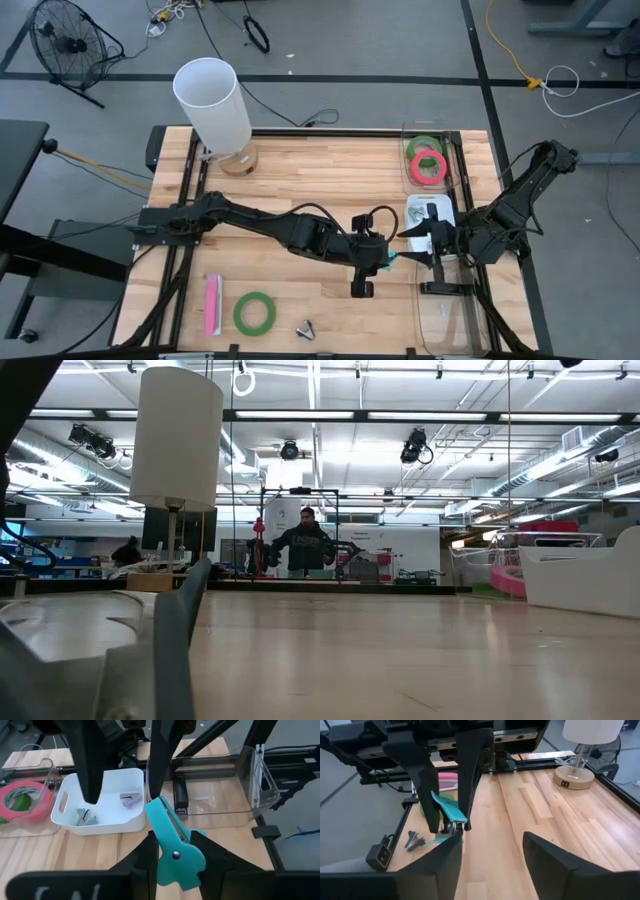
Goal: Pick and place Stapler, Stapler remover, tape
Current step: Put the light blue stapler remover into the white bin
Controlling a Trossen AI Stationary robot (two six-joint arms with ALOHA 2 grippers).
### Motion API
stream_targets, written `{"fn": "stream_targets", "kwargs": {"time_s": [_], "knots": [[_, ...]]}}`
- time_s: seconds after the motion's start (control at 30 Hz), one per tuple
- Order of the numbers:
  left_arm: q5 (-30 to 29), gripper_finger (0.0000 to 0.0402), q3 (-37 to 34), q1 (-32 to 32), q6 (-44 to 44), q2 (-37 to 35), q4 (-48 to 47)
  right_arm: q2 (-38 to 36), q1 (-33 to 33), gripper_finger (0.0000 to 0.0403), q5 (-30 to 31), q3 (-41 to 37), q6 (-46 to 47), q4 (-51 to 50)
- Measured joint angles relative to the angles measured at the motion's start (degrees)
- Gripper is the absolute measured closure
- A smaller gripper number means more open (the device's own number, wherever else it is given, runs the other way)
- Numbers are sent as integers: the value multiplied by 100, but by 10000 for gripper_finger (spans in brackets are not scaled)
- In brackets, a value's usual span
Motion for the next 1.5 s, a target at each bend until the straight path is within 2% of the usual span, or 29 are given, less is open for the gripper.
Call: {"fn": "stream_targets", "kwargs": {"time_s": [0.4,0.77,0.83,0.9,1.03,1.07,1.3,1.5], "knots": [[-181,306,0,20,47,0,-57,18,-61,183,-347,0,-221,352],[-182,306,0,-7,242,2,143,390,-297,186,-558,0,-244,530],[-201,306,-1,-9,256,4,117,446,-375,200,-608,0,-307,560],[-218,306,-2,-8,216,7,41,468,-432,232,-645,0,-436,562],[-270,306,-1,9,164,7,-148,403,-511,352,-812,-2,-606,520],[-267,305,0,-3,169,7,-153,396,-522,371,-948,-2,-673,541],[-263,245,0,-2,81,7,-260,368,-555,383,-1111,-2,-789,415],[-414,231,-2,17,76,2,-716,106,-544,383,-1047,21,-698,140]]}}
